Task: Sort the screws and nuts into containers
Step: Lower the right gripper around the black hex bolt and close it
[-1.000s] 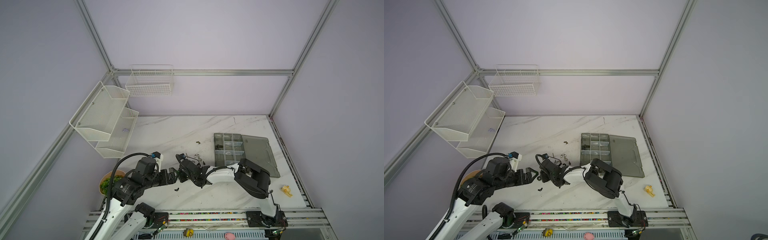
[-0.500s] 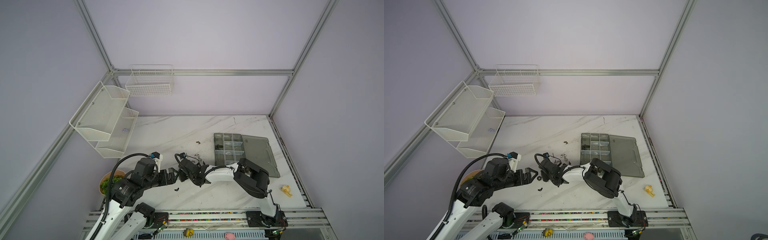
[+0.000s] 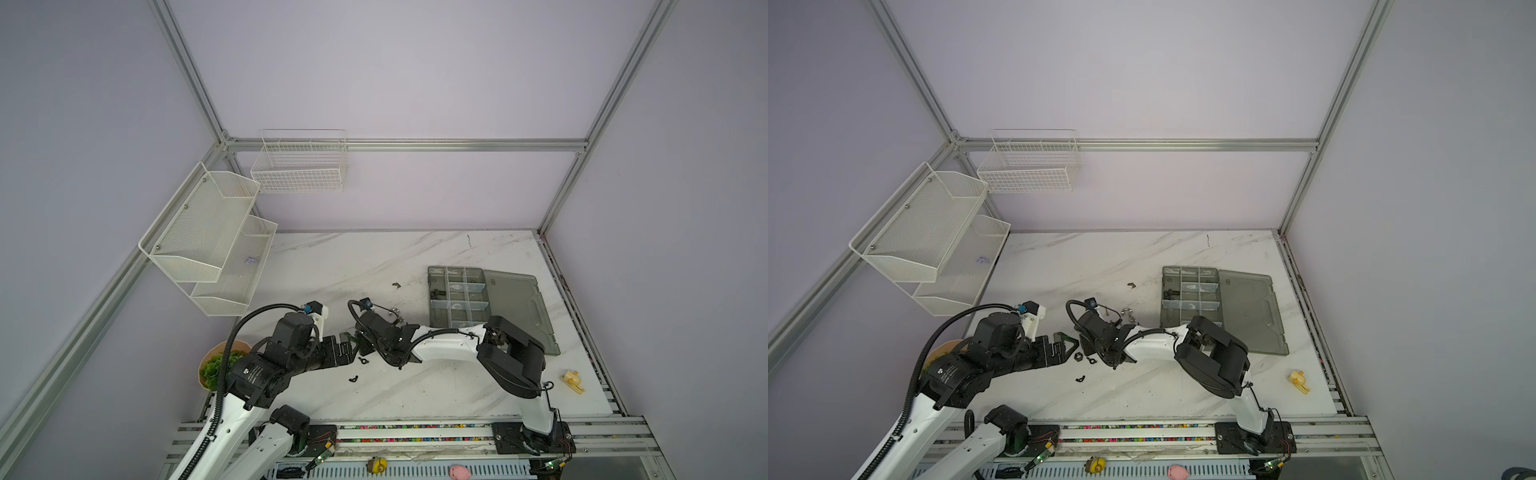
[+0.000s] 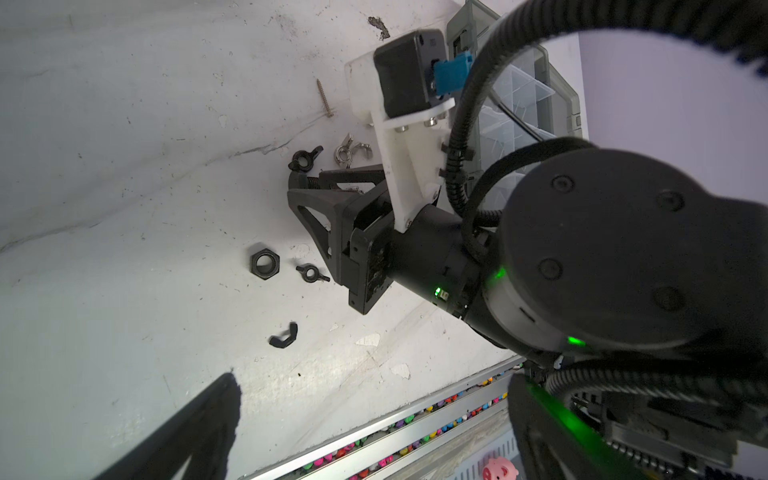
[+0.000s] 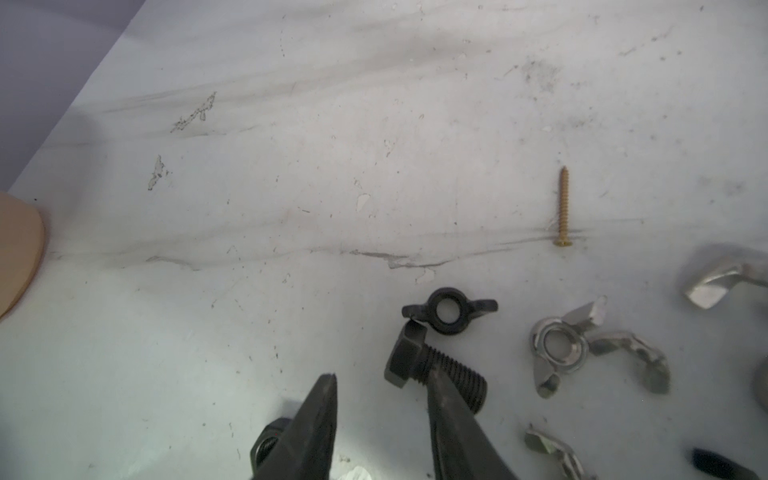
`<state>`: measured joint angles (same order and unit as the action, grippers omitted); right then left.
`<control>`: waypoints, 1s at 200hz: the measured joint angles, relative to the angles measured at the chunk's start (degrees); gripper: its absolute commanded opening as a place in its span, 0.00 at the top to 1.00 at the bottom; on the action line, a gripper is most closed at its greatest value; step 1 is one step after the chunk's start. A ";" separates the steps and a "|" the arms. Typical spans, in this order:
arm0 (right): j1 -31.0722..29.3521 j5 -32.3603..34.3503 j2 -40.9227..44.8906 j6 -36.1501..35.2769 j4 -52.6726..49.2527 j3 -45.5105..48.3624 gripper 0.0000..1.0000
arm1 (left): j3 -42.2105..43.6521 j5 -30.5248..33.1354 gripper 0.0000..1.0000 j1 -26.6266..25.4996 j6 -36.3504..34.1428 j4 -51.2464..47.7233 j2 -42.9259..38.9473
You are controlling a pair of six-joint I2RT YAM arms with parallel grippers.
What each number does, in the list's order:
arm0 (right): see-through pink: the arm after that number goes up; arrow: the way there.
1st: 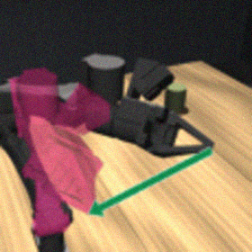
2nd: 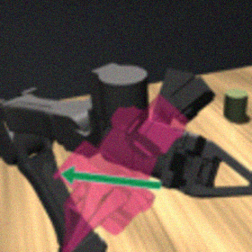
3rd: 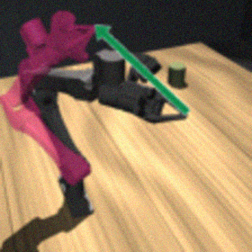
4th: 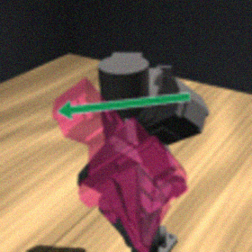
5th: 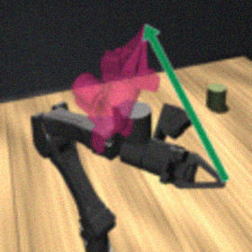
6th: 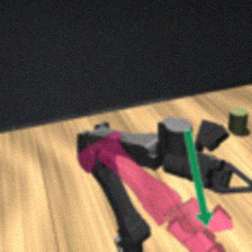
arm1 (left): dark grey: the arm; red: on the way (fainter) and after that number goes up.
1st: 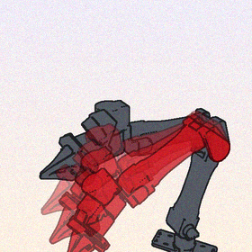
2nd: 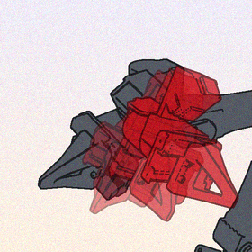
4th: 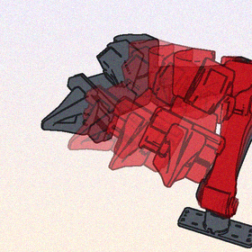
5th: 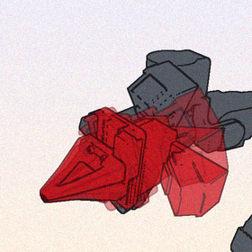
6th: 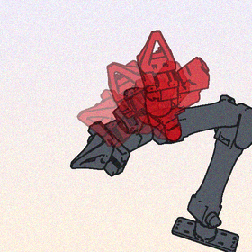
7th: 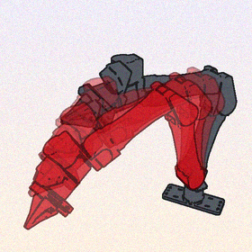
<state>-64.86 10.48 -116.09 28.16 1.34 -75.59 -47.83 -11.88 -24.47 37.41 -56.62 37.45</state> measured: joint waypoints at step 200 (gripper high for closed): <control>2.58 -1.09 -5.18 2.49 -6.03 -4.59 0.47 | 0.76 0.11 0.00 0.00 -0.02 0.17 -2.58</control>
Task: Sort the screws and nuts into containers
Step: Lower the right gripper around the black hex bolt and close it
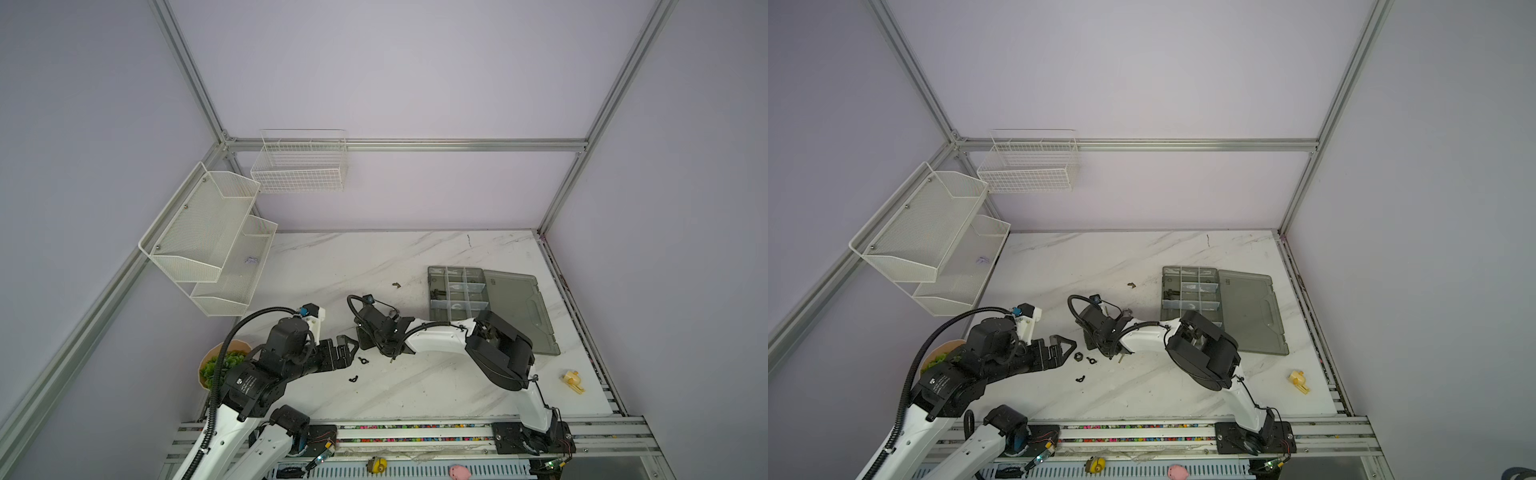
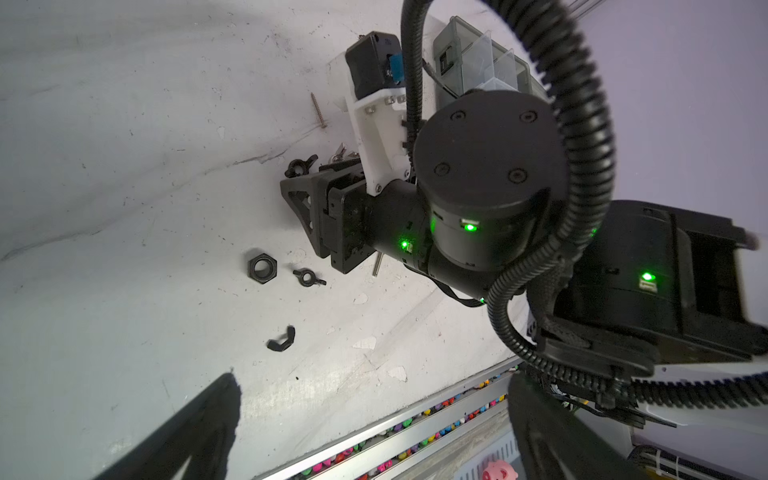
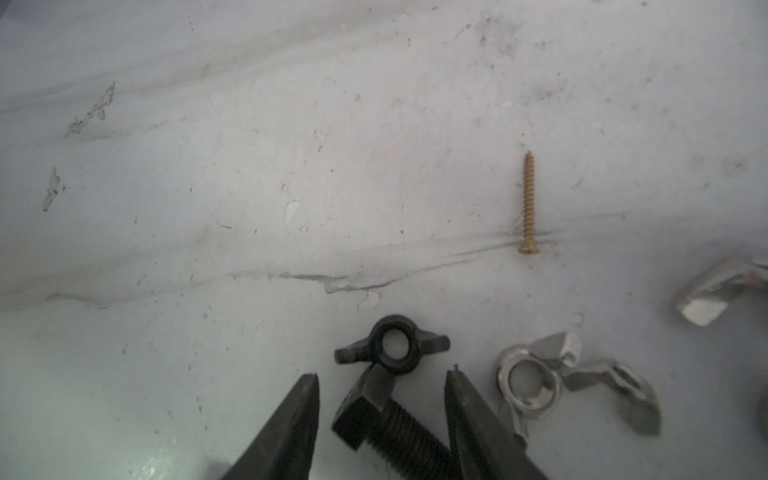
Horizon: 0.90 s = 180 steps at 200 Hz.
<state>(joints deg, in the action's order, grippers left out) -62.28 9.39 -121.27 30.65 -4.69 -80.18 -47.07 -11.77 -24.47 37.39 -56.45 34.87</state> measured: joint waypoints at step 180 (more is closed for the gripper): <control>-0.13 0.96 0.74 -0.35 -1.66 0.96 0.59 | 0.00 -0.11 0.00 0.02 0.04 0.31 0.00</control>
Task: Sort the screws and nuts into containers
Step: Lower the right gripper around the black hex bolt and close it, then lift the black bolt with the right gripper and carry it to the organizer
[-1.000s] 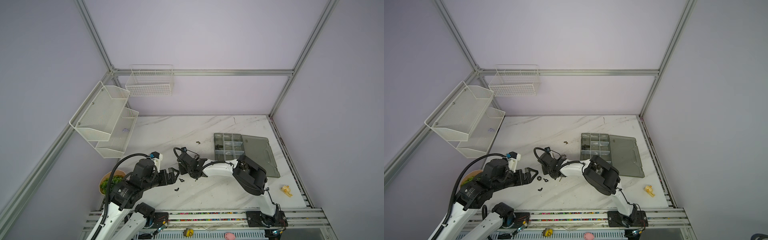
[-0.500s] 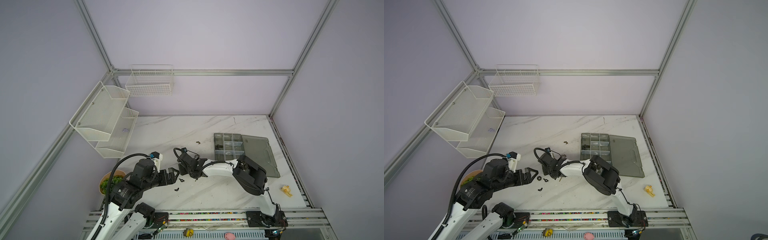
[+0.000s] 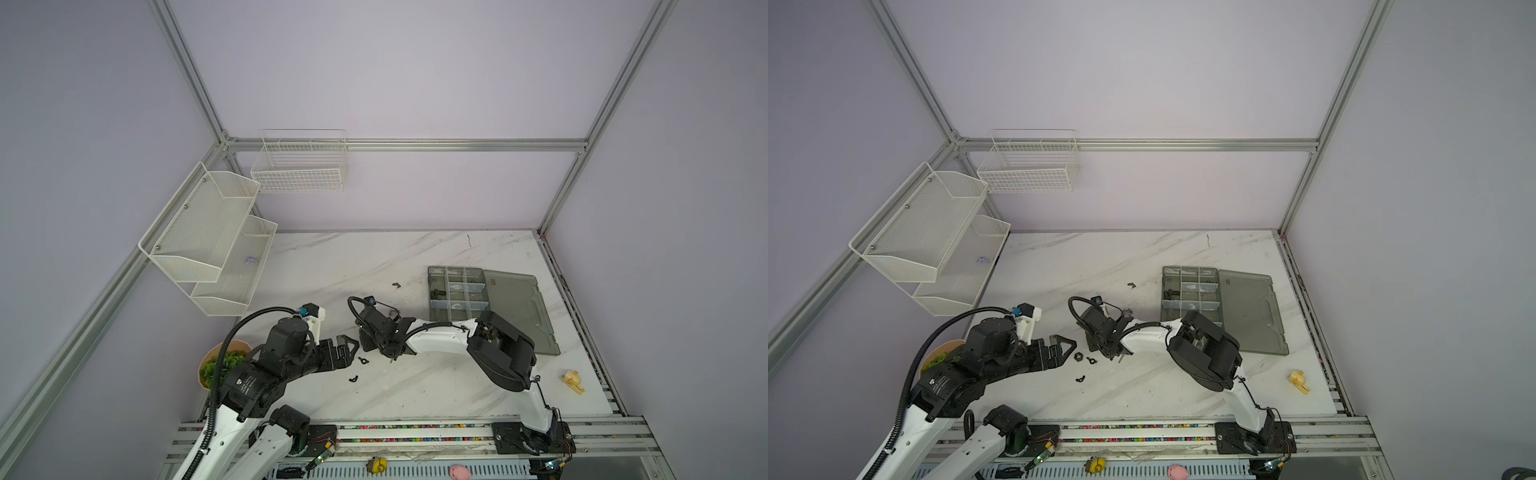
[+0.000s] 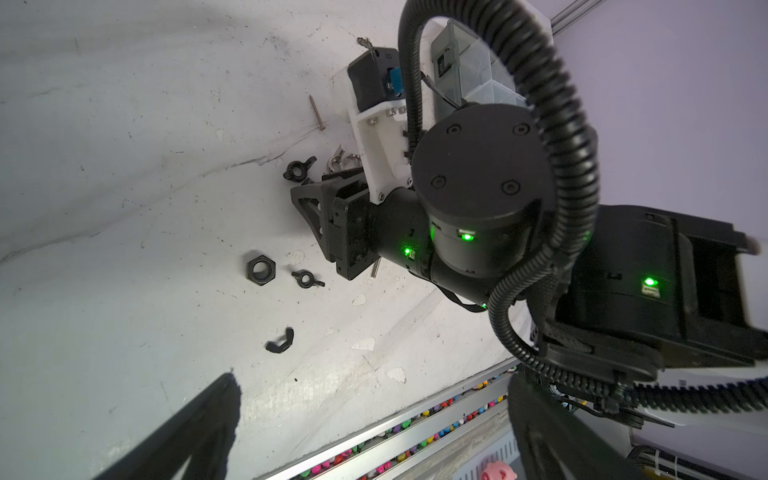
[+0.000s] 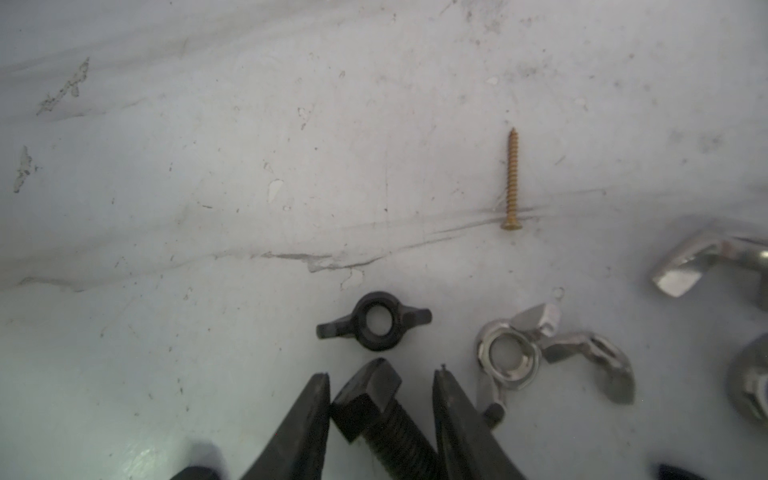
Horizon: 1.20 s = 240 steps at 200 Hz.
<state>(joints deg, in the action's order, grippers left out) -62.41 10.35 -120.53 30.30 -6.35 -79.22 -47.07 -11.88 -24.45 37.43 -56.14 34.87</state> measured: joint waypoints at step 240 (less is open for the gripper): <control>0.00 -0.63 4.20 -4.33 -1.95 1.68 0.59 | 0.00 -0.13 0.00 -0.02 -0.04 1.62 1.11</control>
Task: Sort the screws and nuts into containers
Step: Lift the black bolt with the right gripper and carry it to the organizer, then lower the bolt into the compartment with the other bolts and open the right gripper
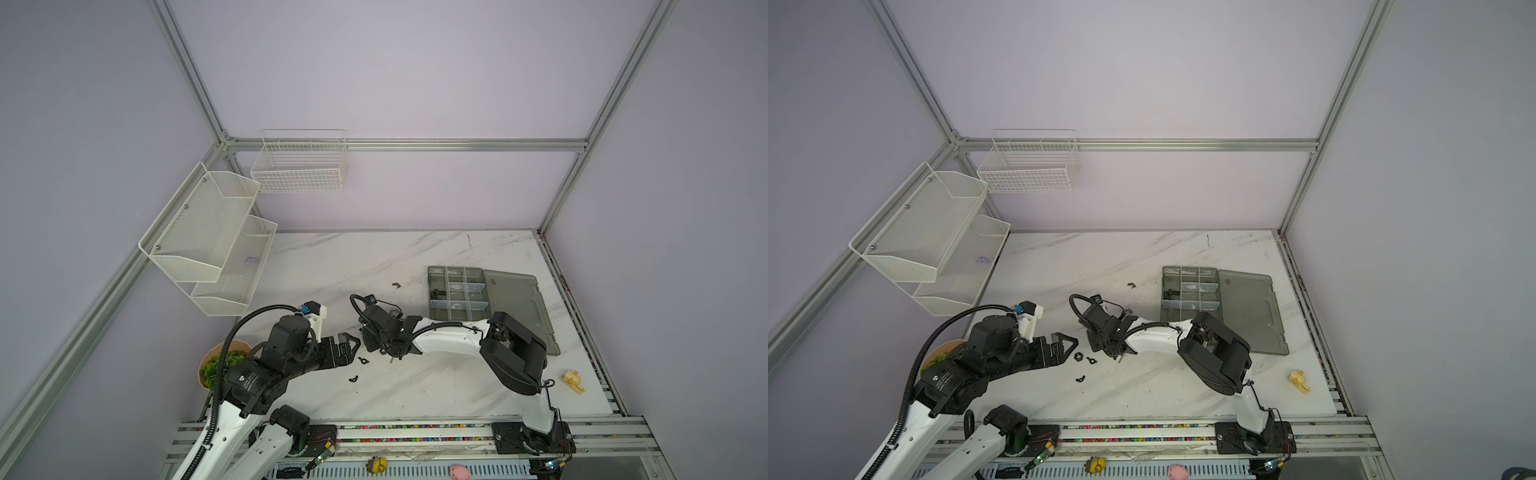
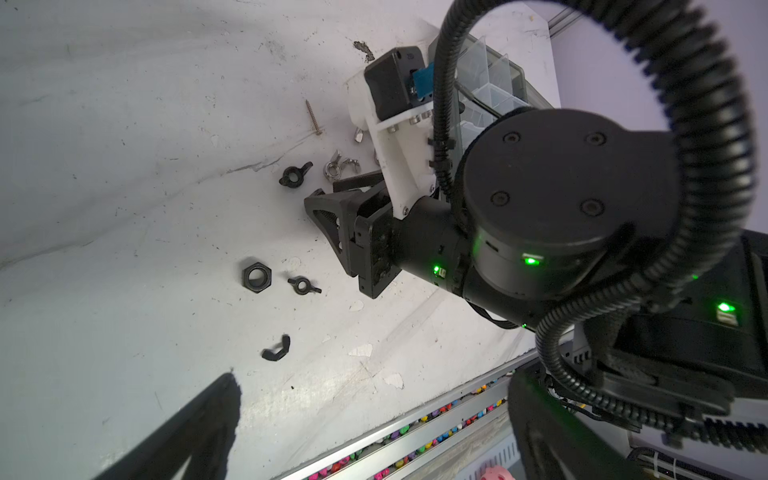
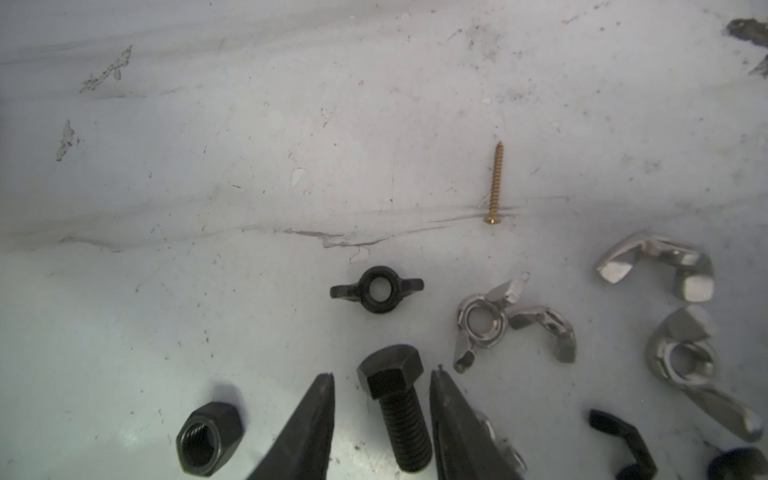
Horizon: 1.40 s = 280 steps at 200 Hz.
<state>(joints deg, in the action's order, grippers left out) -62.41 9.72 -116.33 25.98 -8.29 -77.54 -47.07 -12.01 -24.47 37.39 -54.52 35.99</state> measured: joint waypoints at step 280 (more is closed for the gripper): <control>22.27 -3.37 19.32 -5.81 1.77 8.00 0.77 | -0.07 -3.93 0.00 0.00 -2.60 10.38 8.92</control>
<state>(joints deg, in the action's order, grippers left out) -40.14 6.35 -97.01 20.16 -6.52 -69.54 -47.13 -15.94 -24.47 34.79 -44.14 44.91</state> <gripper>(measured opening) 0.289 0.996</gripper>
